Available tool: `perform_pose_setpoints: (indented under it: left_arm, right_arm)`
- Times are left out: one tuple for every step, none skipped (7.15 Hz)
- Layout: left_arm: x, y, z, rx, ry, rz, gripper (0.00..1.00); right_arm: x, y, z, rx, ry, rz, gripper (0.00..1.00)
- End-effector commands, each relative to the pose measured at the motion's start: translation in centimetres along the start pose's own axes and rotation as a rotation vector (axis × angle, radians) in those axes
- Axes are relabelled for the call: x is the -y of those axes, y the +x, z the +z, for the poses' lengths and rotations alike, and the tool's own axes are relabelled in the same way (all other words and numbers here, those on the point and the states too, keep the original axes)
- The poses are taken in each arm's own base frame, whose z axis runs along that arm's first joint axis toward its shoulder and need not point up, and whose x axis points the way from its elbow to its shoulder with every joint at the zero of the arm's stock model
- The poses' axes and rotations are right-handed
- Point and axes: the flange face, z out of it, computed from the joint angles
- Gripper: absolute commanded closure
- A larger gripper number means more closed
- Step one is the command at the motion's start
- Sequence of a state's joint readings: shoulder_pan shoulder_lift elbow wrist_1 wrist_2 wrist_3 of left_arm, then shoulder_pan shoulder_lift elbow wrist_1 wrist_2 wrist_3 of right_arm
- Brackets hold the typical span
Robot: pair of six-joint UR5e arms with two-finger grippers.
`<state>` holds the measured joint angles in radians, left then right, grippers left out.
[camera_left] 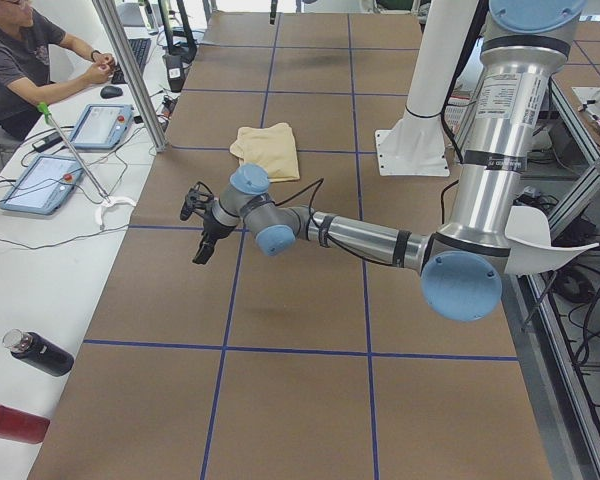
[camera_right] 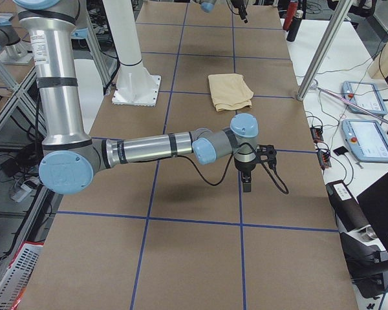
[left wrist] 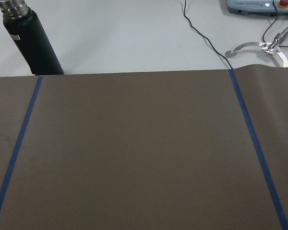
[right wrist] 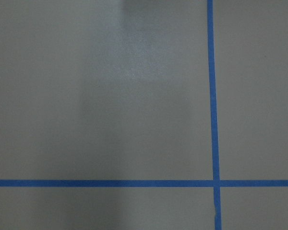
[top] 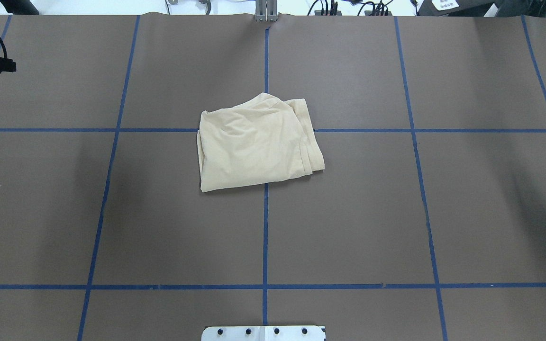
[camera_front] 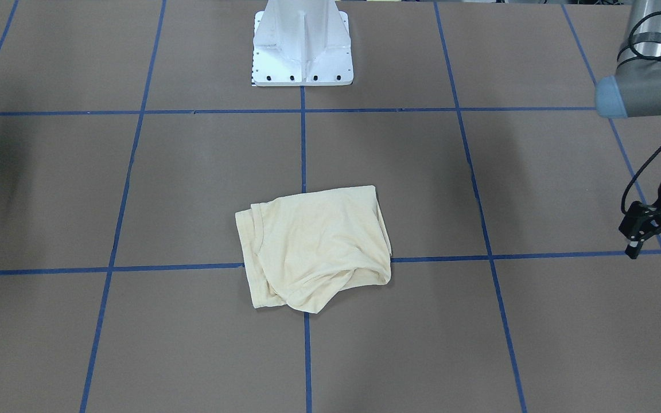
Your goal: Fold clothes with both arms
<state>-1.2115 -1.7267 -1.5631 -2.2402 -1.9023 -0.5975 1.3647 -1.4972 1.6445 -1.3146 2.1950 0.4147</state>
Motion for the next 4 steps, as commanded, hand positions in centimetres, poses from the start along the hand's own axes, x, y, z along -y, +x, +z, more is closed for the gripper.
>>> perform_pose_setpoints:
  left_arm:
    - [0.0, -9.3, -2.2, 0.12, -0.12, 0.239, 0.0]
    - [-0.2, -12.5, -2.9, 0.142, -0.133, 0.268, 0.0]
    - [-0.6, -13.7, -3.2, 0.137, -0.162, 0.236, 0.0]
    - [-1.4, -14.1, -3.4, 0.03, -0.304, 0.13, 0.0]
  right_arm:
    - [-0.8, 0.5, 0.3, -0.013, -0.005, 0.005, 0.0]
    - [-1.2, 1.0, 0.6, -0.013, -0.016, 0.013, 0.0]
    - [-1.5, 1.3, 1.0, -0.011, -0.03, 0.021, 0.0]
    - [-1.0, 0.8, 0.7, -0.027, -0.075, 0.054, 0.0]
